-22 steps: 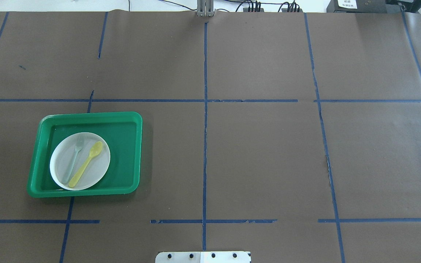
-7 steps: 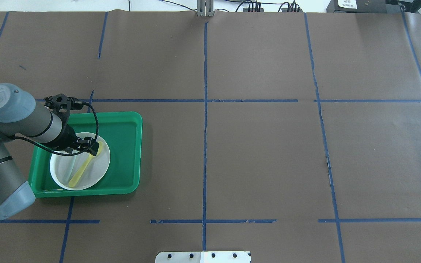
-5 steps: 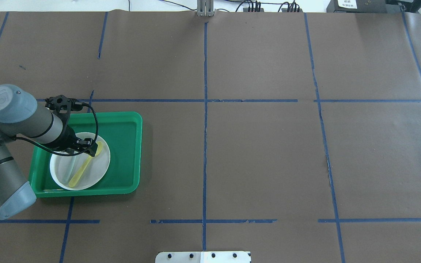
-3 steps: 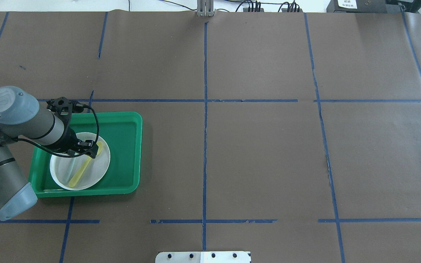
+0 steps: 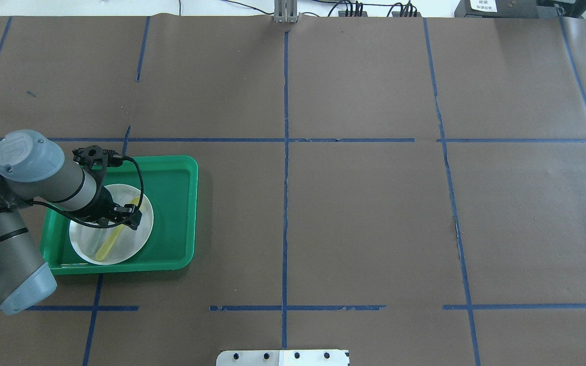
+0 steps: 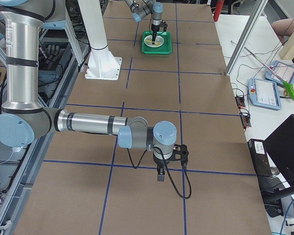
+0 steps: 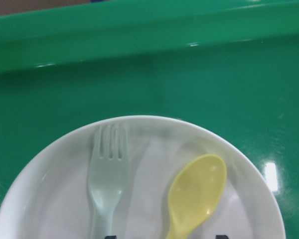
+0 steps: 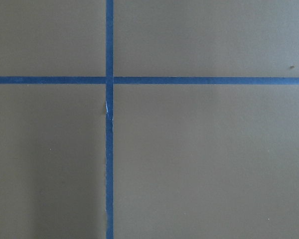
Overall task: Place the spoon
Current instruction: 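Lower the left gripper and close it on the yellow spoon handle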
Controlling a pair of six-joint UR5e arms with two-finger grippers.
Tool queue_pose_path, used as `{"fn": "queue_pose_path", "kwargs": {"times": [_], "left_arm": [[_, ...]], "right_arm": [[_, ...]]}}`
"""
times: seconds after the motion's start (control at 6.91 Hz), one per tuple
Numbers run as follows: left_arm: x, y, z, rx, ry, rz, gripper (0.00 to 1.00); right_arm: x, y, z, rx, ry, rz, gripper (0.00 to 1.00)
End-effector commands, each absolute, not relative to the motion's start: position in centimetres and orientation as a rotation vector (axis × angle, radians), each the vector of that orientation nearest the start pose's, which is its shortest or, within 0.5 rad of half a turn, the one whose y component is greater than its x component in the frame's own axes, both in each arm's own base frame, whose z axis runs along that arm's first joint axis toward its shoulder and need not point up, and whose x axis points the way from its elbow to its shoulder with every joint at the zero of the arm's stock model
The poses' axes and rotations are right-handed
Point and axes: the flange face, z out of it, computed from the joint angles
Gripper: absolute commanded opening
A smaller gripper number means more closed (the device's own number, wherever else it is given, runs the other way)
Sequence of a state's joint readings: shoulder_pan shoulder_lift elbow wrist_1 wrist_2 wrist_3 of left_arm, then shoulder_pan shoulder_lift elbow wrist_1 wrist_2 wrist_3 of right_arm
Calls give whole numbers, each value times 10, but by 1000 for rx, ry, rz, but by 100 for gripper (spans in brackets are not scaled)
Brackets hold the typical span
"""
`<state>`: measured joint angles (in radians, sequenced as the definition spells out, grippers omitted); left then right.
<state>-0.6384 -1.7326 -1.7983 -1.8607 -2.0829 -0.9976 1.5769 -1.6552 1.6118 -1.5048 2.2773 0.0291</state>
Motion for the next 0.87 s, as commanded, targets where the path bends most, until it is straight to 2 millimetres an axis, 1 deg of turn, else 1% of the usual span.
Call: {"fn": "queue_pose_path", "kwargs": {"times": [0.0, 0.14, 0.29, 0.43, 0.58, 0.72], "left_arm": [[410, -401, 444, -40, 816, 119, 72], [411, -399, 445, -42, 815, 121, 67], [411, -399, 445, -41, 815, 123, 52], [411, -399, 444, -41, 816, 122, 18], [409, -399, 440, -47, 822, 100, 0], [411, -399, 445, -77, 813, 43, 0]], "right_arm": [[71, -456, 677, 12, -707, 26, 100], [71, -457, 677, 12, -707, 26, 100], [71, -457, 676, 14, -707, 26, 100], [71, -456, 678, 11, -707, 27, 100], [71, -457, 676, 14, -707, 26, 100], [71, -456, 677, 12, -707, 26, 100]]}}
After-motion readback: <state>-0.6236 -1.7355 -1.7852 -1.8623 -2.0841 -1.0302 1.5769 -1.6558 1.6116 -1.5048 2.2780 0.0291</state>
